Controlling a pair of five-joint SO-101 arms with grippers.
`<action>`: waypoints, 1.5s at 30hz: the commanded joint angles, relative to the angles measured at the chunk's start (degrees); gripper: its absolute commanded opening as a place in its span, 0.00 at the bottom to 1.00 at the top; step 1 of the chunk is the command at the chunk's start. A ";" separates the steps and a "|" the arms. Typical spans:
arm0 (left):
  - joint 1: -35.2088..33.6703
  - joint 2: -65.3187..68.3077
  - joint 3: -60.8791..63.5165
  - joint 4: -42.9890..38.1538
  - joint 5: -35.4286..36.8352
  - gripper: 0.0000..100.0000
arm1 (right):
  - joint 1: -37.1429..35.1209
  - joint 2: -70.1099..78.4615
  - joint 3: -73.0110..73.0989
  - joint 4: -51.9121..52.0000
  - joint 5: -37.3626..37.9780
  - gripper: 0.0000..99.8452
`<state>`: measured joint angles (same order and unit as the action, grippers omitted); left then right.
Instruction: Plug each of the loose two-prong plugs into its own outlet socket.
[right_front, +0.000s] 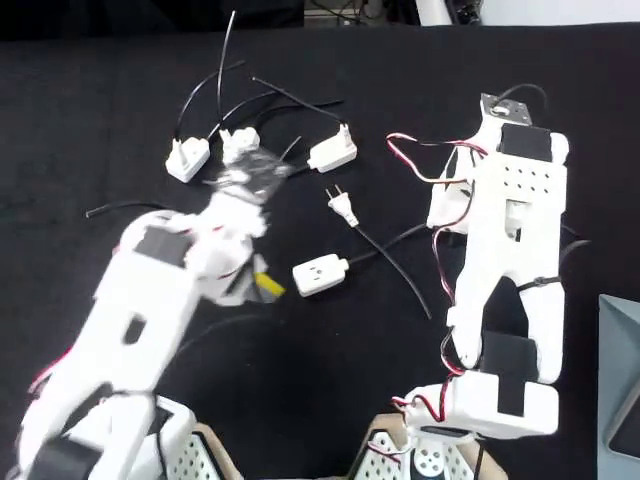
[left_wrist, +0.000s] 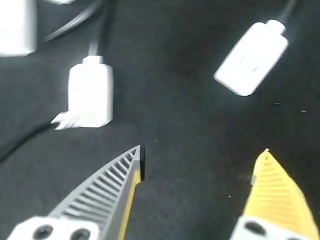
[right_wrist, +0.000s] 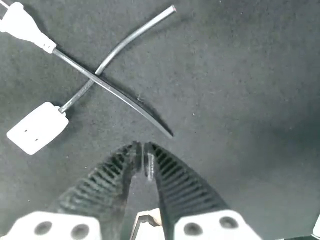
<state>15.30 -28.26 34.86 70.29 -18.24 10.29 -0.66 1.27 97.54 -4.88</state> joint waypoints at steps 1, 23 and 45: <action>3.65 10.29 -7.25 -4.92 0.62 0.35 | 0.88 -2.33 -0.22 0.00 0.53 0.01; 14.99 29.10 -6.46 -23.03 0.79 0.34 | 7.82 -2.42 2.77 -3.25 3.25 0.01; 12.70 37.89 -17.54 -13.98 1.14 0.03 | 8.00 -2.33 2.86 -3.16 3.16 0.01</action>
<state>28.57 12.35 19.30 53.23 -17.63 17.41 -0.66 4.09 94.55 -1.98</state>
